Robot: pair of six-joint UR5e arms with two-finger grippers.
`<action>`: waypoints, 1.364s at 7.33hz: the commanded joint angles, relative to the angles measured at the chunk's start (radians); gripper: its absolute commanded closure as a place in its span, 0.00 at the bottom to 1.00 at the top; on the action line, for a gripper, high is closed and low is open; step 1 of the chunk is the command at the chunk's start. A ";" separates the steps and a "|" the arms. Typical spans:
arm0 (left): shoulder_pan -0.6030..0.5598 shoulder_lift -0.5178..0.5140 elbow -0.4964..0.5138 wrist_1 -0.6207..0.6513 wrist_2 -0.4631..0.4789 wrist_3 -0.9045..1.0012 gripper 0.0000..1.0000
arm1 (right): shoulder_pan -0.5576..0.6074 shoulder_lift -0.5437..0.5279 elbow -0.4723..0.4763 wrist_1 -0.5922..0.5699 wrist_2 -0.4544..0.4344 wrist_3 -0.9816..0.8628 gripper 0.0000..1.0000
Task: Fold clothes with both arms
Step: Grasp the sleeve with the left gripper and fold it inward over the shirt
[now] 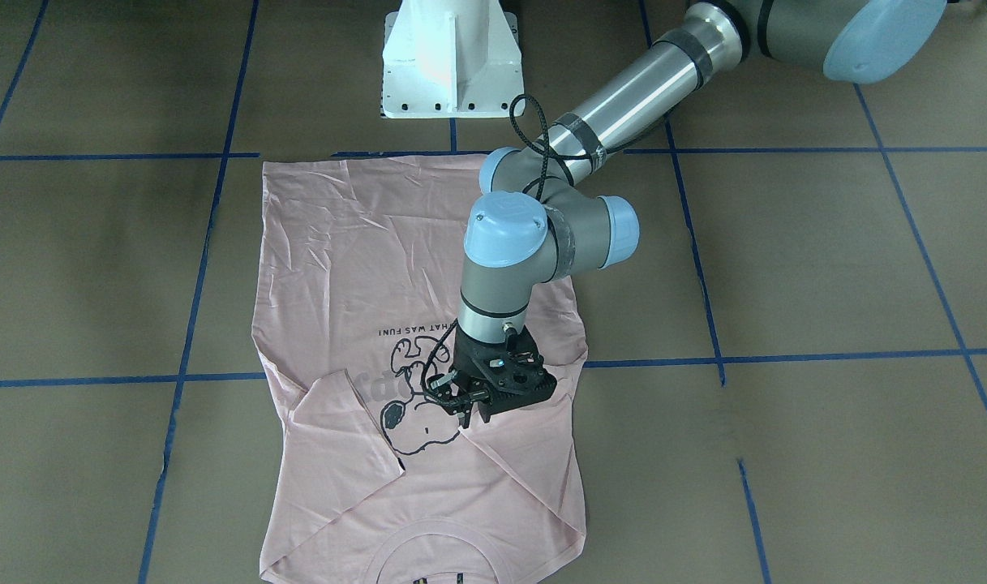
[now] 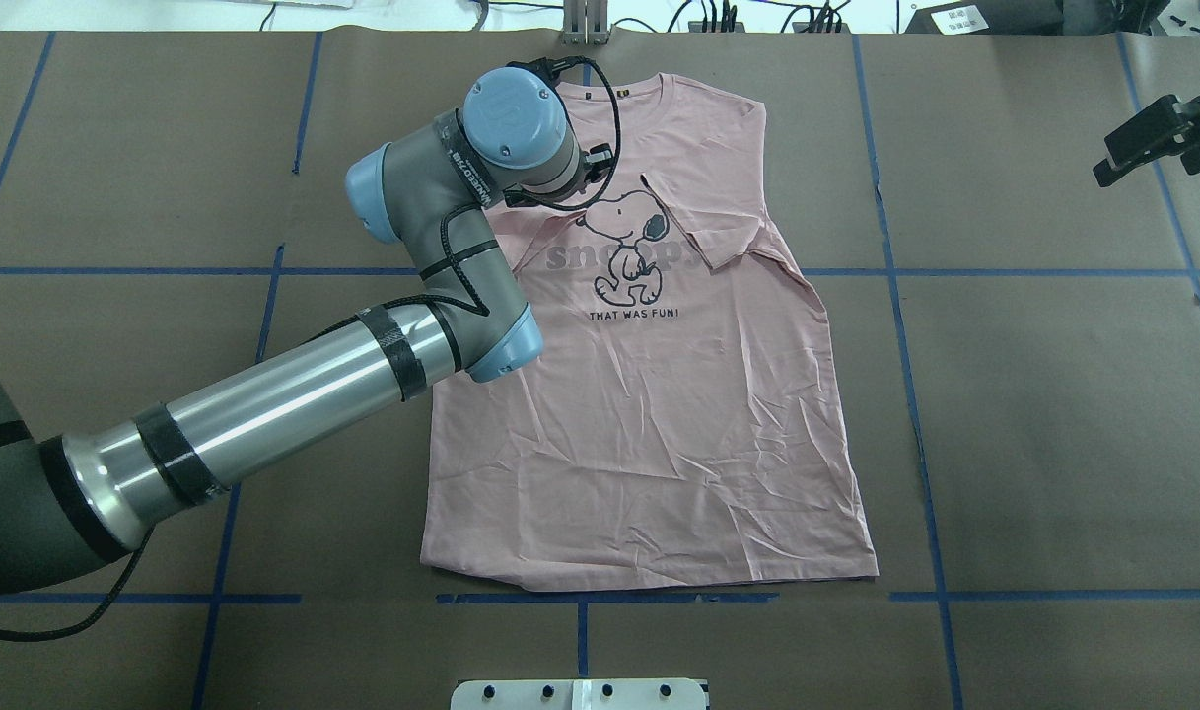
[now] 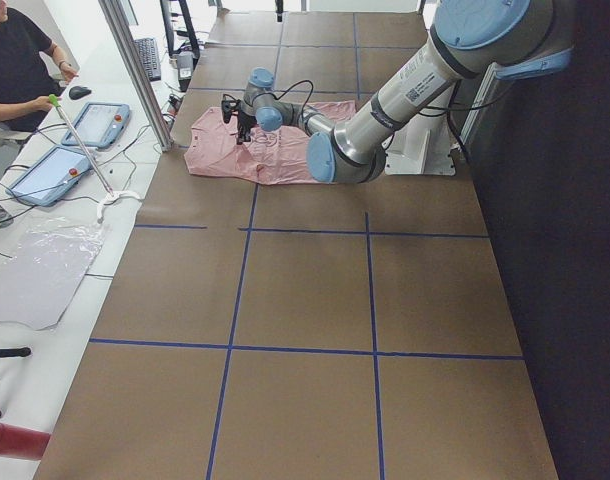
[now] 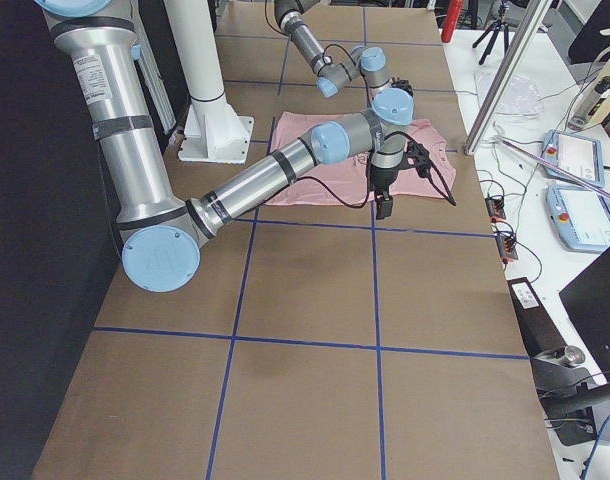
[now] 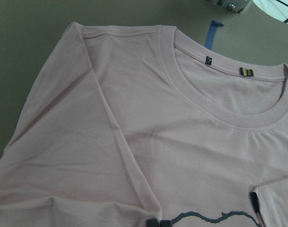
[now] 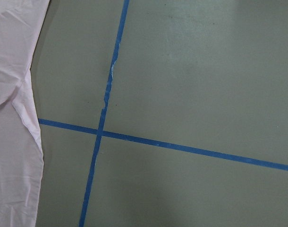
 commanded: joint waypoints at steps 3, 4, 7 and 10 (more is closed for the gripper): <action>-0.032 0.095 -0.258 0.106 -0.100 0.007 0.00 | -0.001 0.005 0.002 0.001 -0.001 0.000 0.00; -0.032 0.217 -0.487 0.210 -0.103 0.010 0.00 | -0.001 0.004 0.002 0.000 -0.001 0.000 0.00; -0.016 0.455 -0.913 0.435 -0.104 0.096 0.00 | 0.000 -0.021 0.026 0.000 -0.001 0.002 0.00; 0.132 0.554 -1.006 0.499 -0.098 0.090 0.00 | -0.026 -0.057 0.035 0.012 -0.002 0.096 0.00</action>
